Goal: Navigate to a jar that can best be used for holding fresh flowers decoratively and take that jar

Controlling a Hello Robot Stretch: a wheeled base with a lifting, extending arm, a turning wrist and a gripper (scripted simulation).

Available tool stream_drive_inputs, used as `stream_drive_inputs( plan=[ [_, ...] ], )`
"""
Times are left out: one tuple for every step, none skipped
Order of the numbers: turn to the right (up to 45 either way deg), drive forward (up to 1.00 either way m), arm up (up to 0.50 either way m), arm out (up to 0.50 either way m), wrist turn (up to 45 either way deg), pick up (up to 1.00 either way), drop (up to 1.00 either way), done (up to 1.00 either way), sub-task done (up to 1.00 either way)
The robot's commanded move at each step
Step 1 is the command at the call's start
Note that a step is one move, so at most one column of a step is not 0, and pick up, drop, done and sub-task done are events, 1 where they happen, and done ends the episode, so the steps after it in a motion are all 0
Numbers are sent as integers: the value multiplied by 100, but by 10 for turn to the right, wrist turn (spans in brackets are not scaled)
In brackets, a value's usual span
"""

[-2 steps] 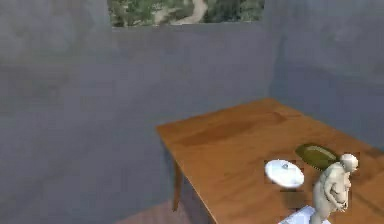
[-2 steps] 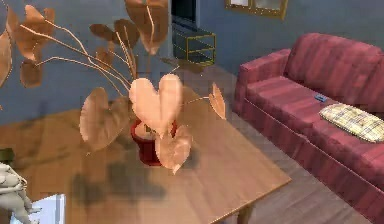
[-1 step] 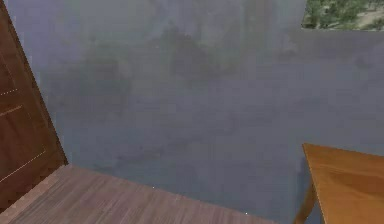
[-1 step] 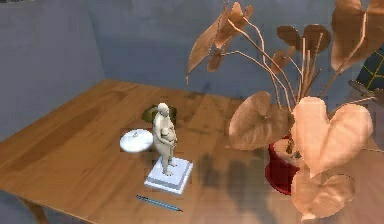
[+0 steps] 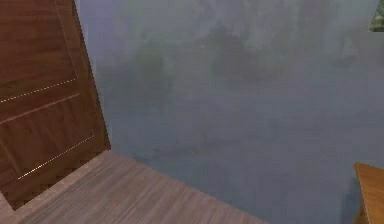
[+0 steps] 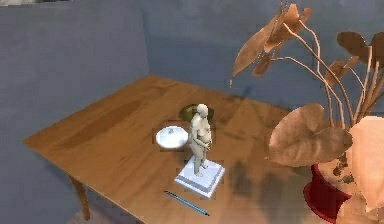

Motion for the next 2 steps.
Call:
stream_drive_inputs(
  plan=[
    [0, 0, 50, 0, 0, 0, 0, 0, 0],
    [0, 0, 38, 0, 0, 0, 0, 0, 0]
  ],
)
